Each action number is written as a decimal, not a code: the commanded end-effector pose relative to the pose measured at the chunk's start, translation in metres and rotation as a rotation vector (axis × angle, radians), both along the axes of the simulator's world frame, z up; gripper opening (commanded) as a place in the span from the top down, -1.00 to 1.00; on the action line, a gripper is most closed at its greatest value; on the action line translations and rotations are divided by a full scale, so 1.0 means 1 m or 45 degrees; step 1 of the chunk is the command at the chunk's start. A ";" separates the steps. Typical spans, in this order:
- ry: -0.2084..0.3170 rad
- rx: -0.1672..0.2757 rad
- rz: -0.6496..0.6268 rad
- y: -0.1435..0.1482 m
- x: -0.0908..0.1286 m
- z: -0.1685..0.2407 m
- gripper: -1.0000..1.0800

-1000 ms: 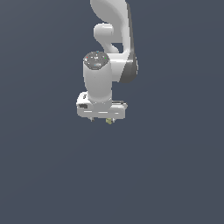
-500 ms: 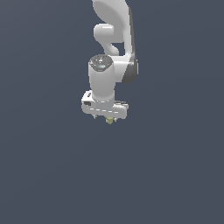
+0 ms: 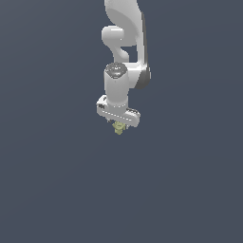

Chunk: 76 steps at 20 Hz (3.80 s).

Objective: Pick up the object and move it to a goal position.

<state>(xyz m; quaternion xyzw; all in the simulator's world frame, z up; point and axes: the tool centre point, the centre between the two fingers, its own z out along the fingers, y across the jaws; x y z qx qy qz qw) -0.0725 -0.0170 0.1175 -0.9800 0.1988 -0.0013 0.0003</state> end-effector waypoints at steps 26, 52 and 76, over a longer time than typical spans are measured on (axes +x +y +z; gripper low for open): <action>0.004 0.000 -0.206 0.009 -0.042 -0.054 -0.92; 0.004 0.000 -0.209 0.005 -0.041 -0.058 1.00; 0.004 0.000 -0.210 -0.052 -0.019 0.138 1.00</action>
